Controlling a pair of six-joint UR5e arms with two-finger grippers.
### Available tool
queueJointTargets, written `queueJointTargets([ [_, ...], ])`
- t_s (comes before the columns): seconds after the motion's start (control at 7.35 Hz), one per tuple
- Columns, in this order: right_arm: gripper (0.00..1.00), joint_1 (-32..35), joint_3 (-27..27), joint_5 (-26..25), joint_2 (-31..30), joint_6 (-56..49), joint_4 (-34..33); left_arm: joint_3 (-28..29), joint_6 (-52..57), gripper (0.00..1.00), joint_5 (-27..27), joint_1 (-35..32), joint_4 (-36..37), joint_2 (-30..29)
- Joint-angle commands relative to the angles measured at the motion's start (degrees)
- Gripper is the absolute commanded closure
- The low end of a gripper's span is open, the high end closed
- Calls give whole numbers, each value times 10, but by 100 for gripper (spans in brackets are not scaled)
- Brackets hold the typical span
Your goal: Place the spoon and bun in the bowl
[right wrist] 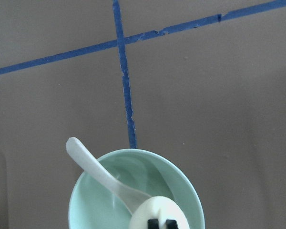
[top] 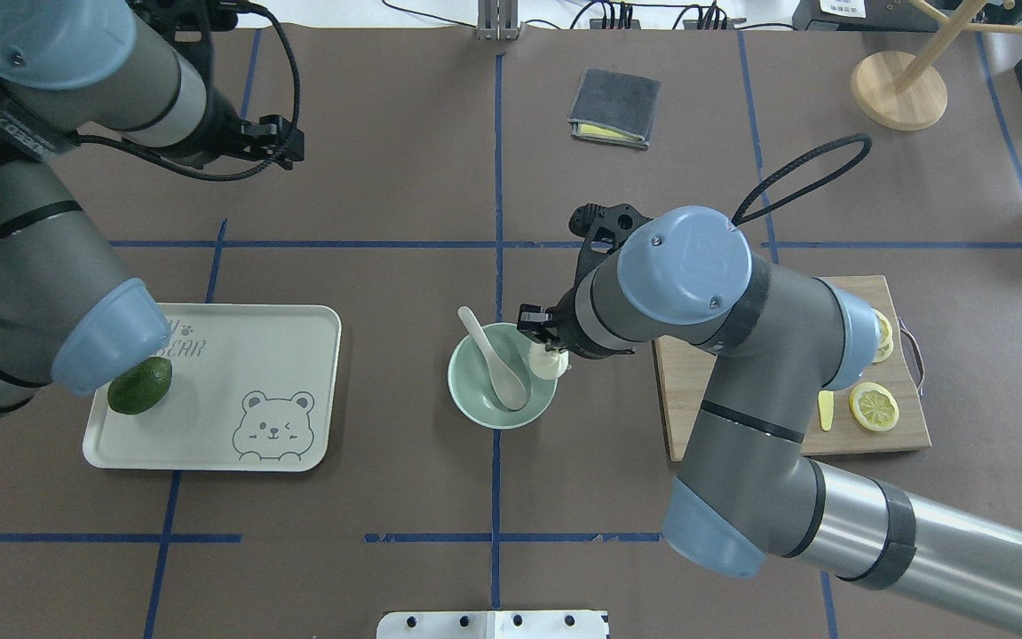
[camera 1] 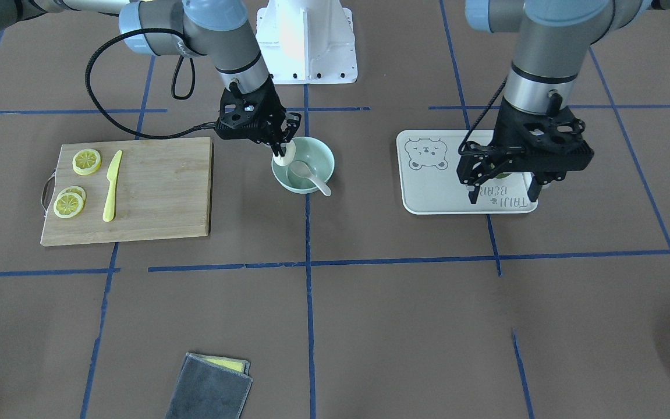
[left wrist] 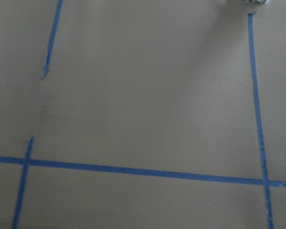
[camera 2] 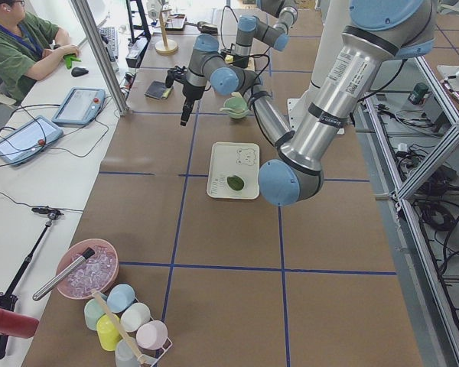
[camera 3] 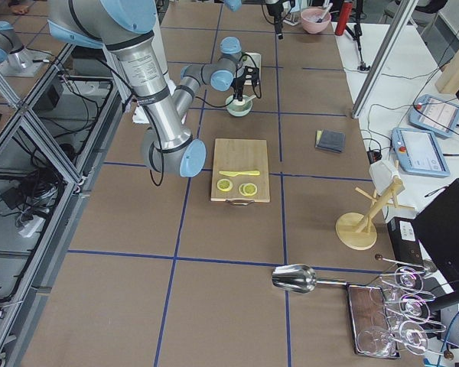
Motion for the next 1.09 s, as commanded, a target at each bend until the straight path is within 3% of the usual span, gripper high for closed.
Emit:
queueJointTargets([
  [0.0, 3, -7, -12, -6, 18, 5, 1, 1, 109, 0, -14, -55, -2, 38],
  [0.54, 0, 0, -2, -12, 19, 4, -2, 6, 200, 0, -22, -92, -9, 76],
  [0.82, 0, 35, 61, 1, -3, -27, -89, 18, 295, 0, -72, -150, -9, 103],
  [0.95, 0, 56, 96, 4, -18, -91, -130, 38, 350, 0, -98, -184, -9, 109],
])
